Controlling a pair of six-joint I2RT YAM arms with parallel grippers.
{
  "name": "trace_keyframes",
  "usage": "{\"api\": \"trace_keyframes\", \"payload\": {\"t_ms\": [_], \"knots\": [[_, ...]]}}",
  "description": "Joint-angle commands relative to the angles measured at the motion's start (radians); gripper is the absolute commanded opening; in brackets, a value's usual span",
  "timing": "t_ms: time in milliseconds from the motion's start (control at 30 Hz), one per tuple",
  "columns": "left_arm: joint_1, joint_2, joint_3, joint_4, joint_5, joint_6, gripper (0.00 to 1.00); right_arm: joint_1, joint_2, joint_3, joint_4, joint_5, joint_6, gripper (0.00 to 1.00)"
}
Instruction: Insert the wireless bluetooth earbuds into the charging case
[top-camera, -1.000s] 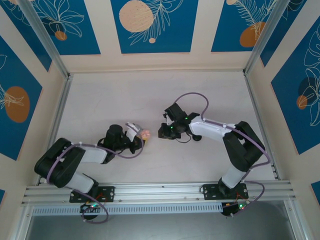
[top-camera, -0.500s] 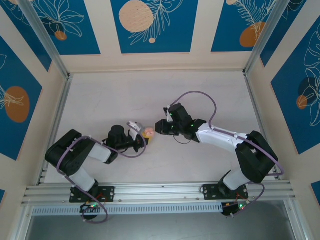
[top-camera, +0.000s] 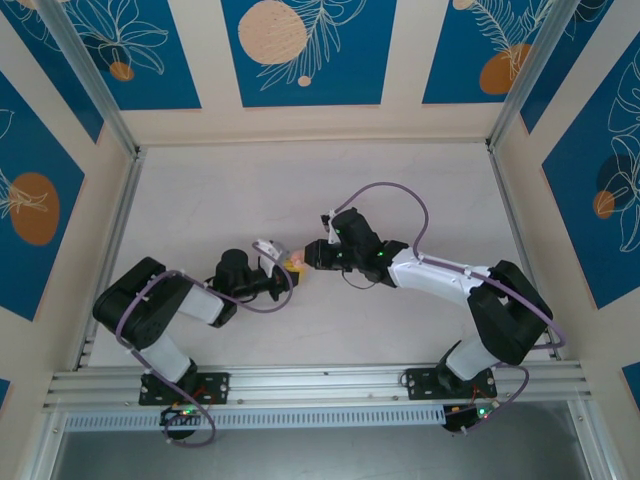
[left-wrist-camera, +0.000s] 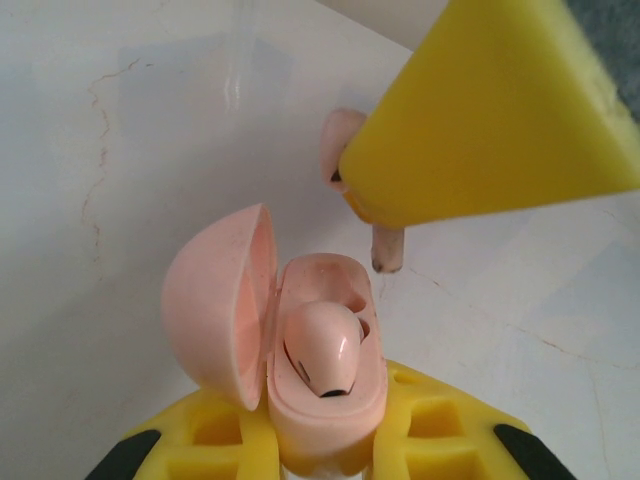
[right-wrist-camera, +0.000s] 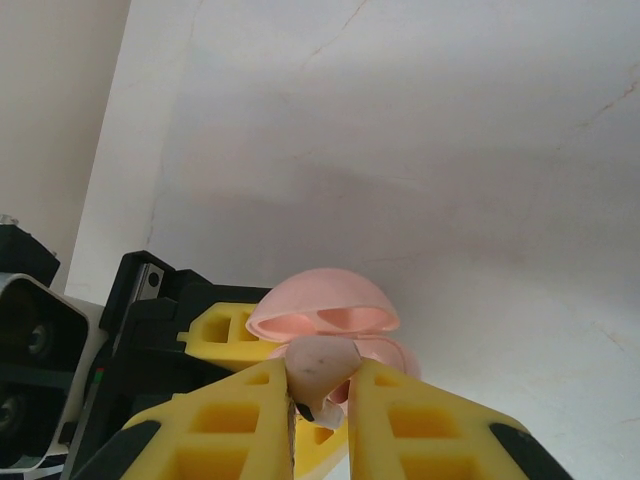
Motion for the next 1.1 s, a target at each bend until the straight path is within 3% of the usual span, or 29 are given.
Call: {"api": "trace_keyframes", "payload": {"t_ms": [0, 1067], "knots": [[-0.011, 0.012, 0.019, 0.063, 0.024, -0.022, 0.12, 0.01, 0.009, 0.019, 0.016, 0.025, -0.015, 0.18], [-0.012, 0.036, 0.022, 0.136, 0.038, -0.085, 0.12, 0.028, 0.006, 0.024, 0.079, 0.08, -0.046, 0.18]]}}
